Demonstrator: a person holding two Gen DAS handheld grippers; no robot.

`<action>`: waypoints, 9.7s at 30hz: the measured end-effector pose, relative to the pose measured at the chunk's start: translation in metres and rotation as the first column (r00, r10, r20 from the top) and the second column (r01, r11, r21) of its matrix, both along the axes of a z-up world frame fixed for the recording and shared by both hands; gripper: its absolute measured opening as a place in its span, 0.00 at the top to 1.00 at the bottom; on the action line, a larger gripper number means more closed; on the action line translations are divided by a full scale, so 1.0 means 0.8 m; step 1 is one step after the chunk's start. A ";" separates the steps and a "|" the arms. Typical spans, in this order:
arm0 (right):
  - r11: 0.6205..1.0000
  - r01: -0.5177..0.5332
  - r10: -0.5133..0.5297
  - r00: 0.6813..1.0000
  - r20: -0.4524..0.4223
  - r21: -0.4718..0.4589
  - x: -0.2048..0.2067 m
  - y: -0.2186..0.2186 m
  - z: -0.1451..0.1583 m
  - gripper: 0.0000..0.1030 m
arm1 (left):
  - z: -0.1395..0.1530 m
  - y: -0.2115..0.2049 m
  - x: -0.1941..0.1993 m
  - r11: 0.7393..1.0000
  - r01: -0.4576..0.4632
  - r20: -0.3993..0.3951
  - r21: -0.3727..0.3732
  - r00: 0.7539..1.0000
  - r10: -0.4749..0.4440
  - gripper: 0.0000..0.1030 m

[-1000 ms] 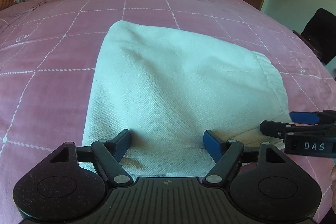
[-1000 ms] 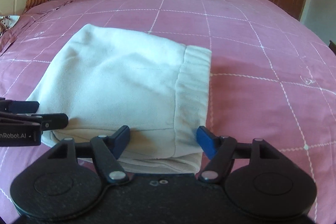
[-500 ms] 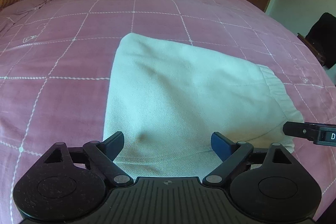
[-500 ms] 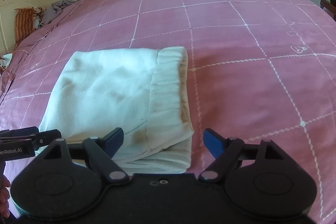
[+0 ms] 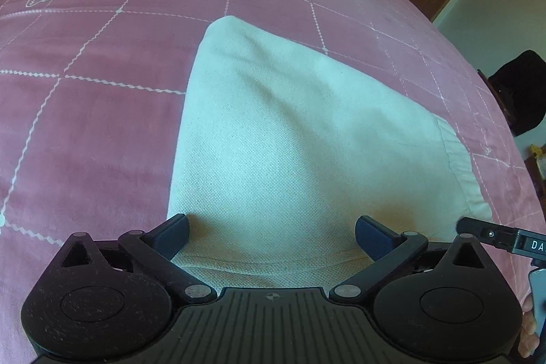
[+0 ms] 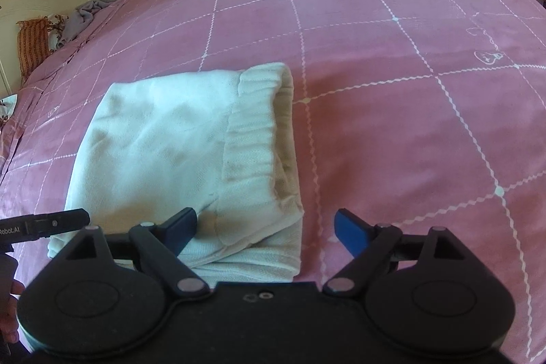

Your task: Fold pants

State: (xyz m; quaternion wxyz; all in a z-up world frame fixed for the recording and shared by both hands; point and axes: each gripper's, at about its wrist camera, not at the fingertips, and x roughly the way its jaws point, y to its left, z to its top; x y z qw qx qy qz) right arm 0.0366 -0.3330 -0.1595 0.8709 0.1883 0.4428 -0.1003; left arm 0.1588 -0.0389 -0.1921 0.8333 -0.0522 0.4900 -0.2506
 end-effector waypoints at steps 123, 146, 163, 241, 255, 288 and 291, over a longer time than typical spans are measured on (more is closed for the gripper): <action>0.990 -0.097 0.074 0.976 0.203 0.104 0.266 -0.068 -0.009 0.53 | 0.001 -0.118 0.220 0.995 -0.094 0.204 0.014 0.975 0.089 0.54; 0.995 0.068 -0.048 0.969 0.243 -0.074 0.188 -0.032 0.049 0.32 | 0.068 -0.120 0.175 0.981 -0.168 0.207 0.099 0.968 0.145 0.00; 0.959 -0.051 0.068 0.996 0.050 -0.278 0.219 0.011 -0.029 0.56 | -0.009 -0.150 0.180 0.973 -0.064 0.155 0.221 0.987 0.029 0.00; 0.981 -0.047 0.087 0.973 0.212 -0.190 0.067 0.080 0.111 0.22 | 0.179 -0.088 0.003 0.928 -0.206 0.380 0.309 0.922 0.078 0.00; 0.953 0.055 0.090 0.887 0.454 -0.298 -0.107 0.143 0.235 0.01 | 0.271 -0.023 -0.147 0.944 -0.244 0.496 0.222 0.862 0.107 0.00; 0.920 0.179 0.035 0.850 0.526 -0.349 -0.183 0.165 0.257 0.00 | 0.296 -0.011 -0.220 0.958 -0.257 0.516 0.125 0.842 0.159 0.00; 0.921 0.177 0.034 0.850 0.526 -0.346 -0.183 0.165 0.256 0.00 | 0.296 -0.011 -0.219 0.958 -0.257 0.516 0.128 0.842 0.157 0.00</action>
